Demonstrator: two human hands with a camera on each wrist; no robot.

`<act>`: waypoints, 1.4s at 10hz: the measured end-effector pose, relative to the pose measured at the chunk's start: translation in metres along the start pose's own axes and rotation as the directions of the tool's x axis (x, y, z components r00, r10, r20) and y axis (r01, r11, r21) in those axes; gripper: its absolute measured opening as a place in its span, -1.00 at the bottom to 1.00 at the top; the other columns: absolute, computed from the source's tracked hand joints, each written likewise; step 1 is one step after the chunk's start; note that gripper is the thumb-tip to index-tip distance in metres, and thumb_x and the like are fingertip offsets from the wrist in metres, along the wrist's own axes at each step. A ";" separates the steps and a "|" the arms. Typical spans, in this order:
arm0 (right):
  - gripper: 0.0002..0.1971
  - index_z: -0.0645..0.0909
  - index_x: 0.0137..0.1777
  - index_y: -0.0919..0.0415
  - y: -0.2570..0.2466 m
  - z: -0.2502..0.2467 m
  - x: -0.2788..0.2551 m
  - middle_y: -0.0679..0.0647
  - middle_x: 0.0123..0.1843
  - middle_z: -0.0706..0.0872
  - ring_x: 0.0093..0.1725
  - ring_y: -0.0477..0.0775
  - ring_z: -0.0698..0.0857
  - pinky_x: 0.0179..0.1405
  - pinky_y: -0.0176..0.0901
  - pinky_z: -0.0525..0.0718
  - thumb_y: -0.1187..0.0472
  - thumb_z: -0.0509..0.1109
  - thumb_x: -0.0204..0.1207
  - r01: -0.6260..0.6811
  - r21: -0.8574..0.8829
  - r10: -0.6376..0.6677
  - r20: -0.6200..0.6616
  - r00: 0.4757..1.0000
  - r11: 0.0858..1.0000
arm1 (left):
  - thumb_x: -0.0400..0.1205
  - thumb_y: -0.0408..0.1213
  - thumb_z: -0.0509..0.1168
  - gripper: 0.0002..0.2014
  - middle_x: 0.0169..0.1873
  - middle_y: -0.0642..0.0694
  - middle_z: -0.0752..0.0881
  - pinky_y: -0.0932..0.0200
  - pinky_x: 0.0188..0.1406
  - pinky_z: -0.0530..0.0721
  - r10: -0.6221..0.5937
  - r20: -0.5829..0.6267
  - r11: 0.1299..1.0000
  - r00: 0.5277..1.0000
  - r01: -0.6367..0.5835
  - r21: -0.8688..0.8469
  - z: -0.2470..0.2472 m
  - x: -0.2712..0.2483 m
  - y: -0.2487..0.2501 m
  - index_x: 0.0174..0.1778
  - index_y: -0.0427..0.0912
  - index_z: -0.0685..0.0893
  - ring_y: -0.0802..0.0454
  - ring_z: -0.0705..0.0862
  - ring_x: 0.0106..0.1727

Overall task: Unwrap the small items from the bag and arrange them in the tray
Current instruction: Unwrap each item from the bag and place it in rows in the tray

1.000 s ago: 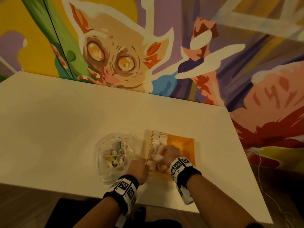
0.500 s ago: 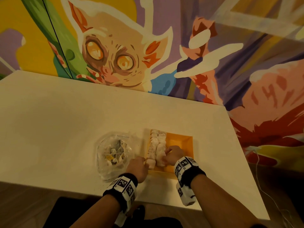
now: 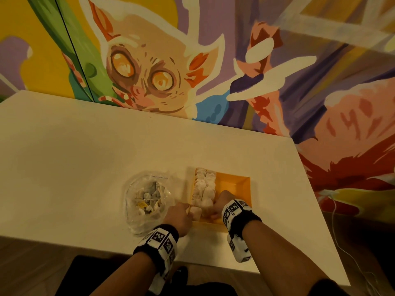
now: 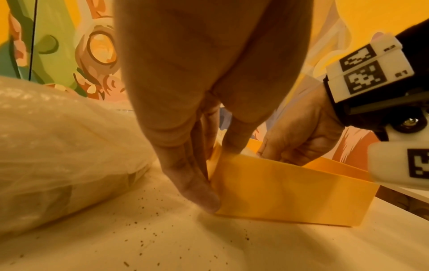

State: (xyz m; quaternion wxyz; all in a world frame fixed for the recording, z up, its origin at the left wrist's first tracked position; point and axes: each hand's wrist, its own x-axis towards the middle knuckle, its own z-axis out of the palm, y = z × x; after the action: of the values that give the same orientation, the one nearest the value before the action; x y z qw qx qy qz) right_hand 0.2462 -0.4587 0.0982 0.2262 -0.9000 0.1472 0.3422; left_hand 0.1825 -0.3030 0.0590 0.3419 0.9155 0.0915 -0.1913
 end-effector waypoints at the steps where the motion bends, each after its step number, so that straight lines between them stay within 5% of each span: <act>1: -0.71 0.60 -0.31 0.17 -0.004 -0.002 0.000 0.06 -0.26 0.79 -0.38 0.01 0.69 -0.42 -0.25 0.63 0.09 0.67 0.21 -0.014 -0.025 0.014 -0.033 0.999 1.000 | 0.72 -0.20 0.18 -0.55 0.48 -0.18 0.52 0.09 0.42 0.49 -0.006 0.004 1.000 1.000 0.006 -0.024 -0.001 0.001 0.000 0.56 -0.17 0.44 -0.11 0.55 0.42; 3: -0.88 0.65 -0.11 0.20 -0.005 0.000 0.008 0.16 0.06 0.75 -0.06 0.09 0.69 -0.06 -0.12 0.70 0.19 0.51 0.45 0.043 0.055 -0.041 -0.051 0.998 0.998 | 0.69 -0.22 0.20 -0.57 0.41 -0.20 0.58 0.07 0.36 0.56 -0.038 0.044 0.998 0.998 0.040 -0.052 -0.001 0.001 0.001 0.51 -0.16 0.52 -0.12 0.59 0.37; 4: -0.78 0.51 -0.34 0.14 -0.004 -0.002 0.005 0.11 -0.17 0.69 -0.27 0.05 0.61 -0.40 -0.25 0.59 0.20 0.46 0.48 0.007 0.004 -0.006 -0.069 0.998 1.000 | 0.67 -0.21 0.21 -0.60 0.36 -0.20 0.62 0.05 0.31 0.59 -0.047 0.055 0.997 0.997 0.050 -0.056 -0.002 0.001 0.001 0.45 -0.14 0.58 -0.14 0.60 0.33; 5: -0.77 0.50 -0.39 0.10 -0.005 -0.002 0.004 0.04 -0.30 0.66 -0.37 0.00 0.60 -0.47 -0.26 0.57 0.22 0.50 0.38 0.008 -0.001 -0.009 -0.027 1.000 1.000 | 0.68 -0.23 0.20 -0.63 0.33 -0.20 0.63 0.08 0.26 0.59 -0.048 0.054 0.998 0.997 0.051 -0.044 -0.002 0.001 0.002 0.41 -0.17 0.60 -0.15 0.61 0.31; 6: -0.80 0.63 -0.20 0.18 -0.005 0.003 0.002 0.06 -0.24 0.76 -0.29 -0.01 0.72 -0.29 -0.20 0.70 0.15 0.60 0.31 0.022 -0.078 -0.018 0.056 0.998 0.997 | 0.69 -0.28 0.17 -0.70 0.28 -0.22 0.64 0.05 0.24 0.60 -0.029 0.053 0.999 0.998 0.030 -0.025 -0.001 -0.002 0.004 0.30 -0.20 0.64 -0.16 0.62 0.26; 7: -0.40 0.59 0.30 0.31 -0.004 0.008 0.010 0.22 0.31 0.66 0.28 0.25 0.66 0.25 0.02 0.66 0.18 0.66 0.26 0.057 -0.043 -0.057 0.018 0.998 0.997 | 0.68 -0.23 0.19 -0.70 0.27 -0.20 0.64 0.01 0.25 0.62 -0.042 0.058 0.998 0.997 0.044 -0.046 -0.001 -0.003 0.003 0.29 -0.18 0.64 -0.15 0.62 0.25; 8: -0.73 0.62 0.09 0.21 -0.003 0.002 0.008 0.26 0.45 0.55 0.43 0.27 0.55 0.39 0.06 0.54 0.15 0.54 0.46 0.049 -0.089 -0.048 0.019 0.999 0.995 | 0.67 -0.22 0.21 -0.68 0.28 -0.19 0.64 0.04 0.24 0.63 -0.049 0.069 0.997 0.996 0.053 -0.063 -0.002 -0.001 0.002 0.32 -0.18 0.64 -0.15 0.63 0.25; 9: -0.76 0.61 0.11 0.23 -0.001 0.001 0.011 0.28 0.49 0.51 0.46 0.28 0.51 0.45 0.12 0.48 0.16 0.49 0.51 0.051 -0.048 -0.051 0.009 0.999 0.998 | 0.67 -0.26 0.22 -0.62 0.33 -0.20 0.61 0.07 0.28 0.61 -0.050 0.066 0.996 0.997 0.054 -0.067 -0.002 -0.001 0.002 0.42 -0.20 0.57 -0.14 0.61 0.30; 10: -0.38 0.50 0.42 0.36 -0.005 0.003 0.016 0.27 0.45 0.54 0.43 0.27 0.53 0.34 0.08 0.52 0.17 0.59 0.40 0.041 0.030 -0.039 -0.047 0.998 0.999 | 0.67 -0.27 0.21 -0.65 0.30 -0.21 0.63 0.07 0.26 0.62 -0.051 0.073 0.996 0.996 0.056 -0.066 -0.002 0.000 0.003 0.39 -0.20 0.60 -0.14 0.62 0.28; 11: -0.38 0.51 0.42 0.34 -0.006 0.001 0.014 0.25 0.42 0.56 0.41 0.25 0.56 0.30 0.03 0.54 0.17 0.59 0.39 0.041 0.044 -0.038 -0.056 0.998 0.998 | 0.69 -0.28 0.19 -0.66 0.32 -0.21 0.62 0.05 0.30 0.59 -0.051 0.077 0.998 0.996 0.054 -0.036 -0.004 0.000 0.004 0.38 -0.21 0.60 -0.14 0.60 0.31; 12: -0.58 0.62 0.24 0.29 -0.009 0.004 0.013 0.24 0.26 0.68 0.23 0.25 0.69 0.20 -0.04 0.68 0.15 0.54 0.42 0.029 0.051 -0.025 -0.075 0.997 0.998 | 0.68 -0.29 0.20 -0.64 0.34 -0.21 0.59 0.07 0.33 0.57 -0.031 0.085 0.999 0.996 0.033 -0.019 -0.005 -0.001 0.004 0.40 -0.21 0.58 -0.14 0.58 0.34; 13: -0.81 0.65 -0.12 0.19 -0.010 0.009 0.016 0.20 -0.04 0.80 -0.09 0.21 0.81 0.01 0.08 0.80 0.10 0.49 0.39 0.010 0.053 -0.006 -0.071 0.997 0.999 | 0.67 -0.24 0.20 -0.62 0.35 -0.19 0.60 0.06 0.31 0.60 -0.041 0.085 0.998 0.996 0.046 -0.051 -0.007 -0.005 0.002 0.43 -0.15 0.57 -0.13 0.60 0.31; 14: -0.66 0.66 -0.06 0.22 -0.005 0.011 0.021 0.19 -0.13 0.79 -0.17 0.23 0.81 -0.09 0.15 0.82 0.06 0.54 0.22 0.002 0.082 0.003 -0.053 0.999 0.997 | 0.71 -0.16 0.20 -0.64 0.26 -0.18 0.66 0.03 0.27 0.62 -0.034 0.074 0.995 0.997 0.040 -0.087 -0.015 -0.013 0.002 0.38 -0.22 0.58 -0.14 0.66 0.25</act>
State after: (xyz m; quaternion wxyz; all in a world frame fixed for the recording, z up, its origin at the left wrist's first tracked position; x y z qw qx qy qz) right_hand 0.2578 -0.4508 0.0780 0.2590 -0.8987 0.1674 0.3118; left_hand 0.1756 -0.2948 0.0763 0.3814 0.8902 0.1044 -0.2262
